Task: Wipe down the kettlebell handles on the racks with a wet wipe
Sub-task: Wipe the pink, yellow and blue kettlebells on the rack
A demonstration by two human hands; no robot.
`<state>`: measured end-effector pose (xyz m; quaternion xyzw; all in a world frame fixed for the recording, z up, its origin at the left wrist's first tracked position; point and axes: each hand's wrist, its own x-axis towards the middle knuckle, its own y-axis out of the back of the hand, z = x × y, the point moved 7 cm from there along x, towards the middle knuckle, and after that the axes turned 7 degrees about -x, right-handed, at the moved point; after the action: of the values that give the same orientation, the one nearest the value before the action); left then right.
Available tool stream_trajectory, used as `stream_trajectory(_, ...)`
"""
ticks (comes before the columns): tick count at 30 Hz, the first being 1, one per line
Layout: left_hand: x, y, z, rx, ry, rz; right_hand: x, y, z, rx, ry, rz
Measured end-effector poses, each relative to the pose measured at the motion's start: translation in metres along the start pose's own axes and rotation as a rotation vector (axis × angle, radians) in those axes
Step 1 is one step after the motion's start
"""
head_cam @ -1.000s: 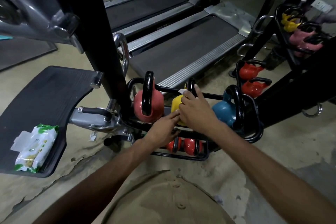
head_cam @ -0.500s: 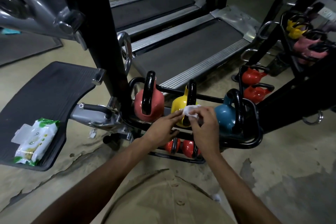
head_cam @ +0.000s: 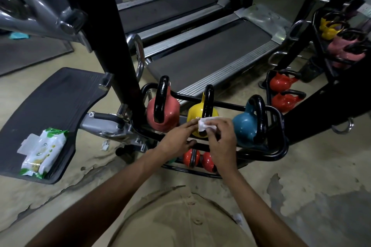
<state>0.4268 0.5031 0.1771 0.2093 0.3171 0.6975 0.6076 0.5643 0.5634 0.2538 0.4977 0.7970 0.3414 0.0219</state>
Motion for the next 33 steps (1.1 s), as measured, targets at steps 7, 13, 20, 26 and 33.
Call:
stream_trajectory(7, 0.000, 0.005, 0.005, 0.015, -0.005, 0.013, 0.045, -0.033, -0.033, -0.946, 0.841, -0.360)
stream_trajectory(13, -0.003, 0.003, 0.003, -0.057, -0.016, -0.005, 0.045, -0.049, -0.047, -1.041, 1.051, -0.611)
stream_trajectory(20, -0.003, 0.001, -0.003, -0.109, 0.001, -0.004, 0.010, -0.015, -0.034, -0.811, 0.979, -0.385)
stream_trajectory(26, -0.002, 0.003, 0.001, -0.085, -0.015, -0.029, -0.002, -0.002, 0.005, -0.219, 0.102, -0.118)
stream_trajectory(33, -0.001, 0.002, -0.002, -0.071, -0.007, -0.057, 0.018, -0.024, 0.041, 0.138, -0.320, -0.272)
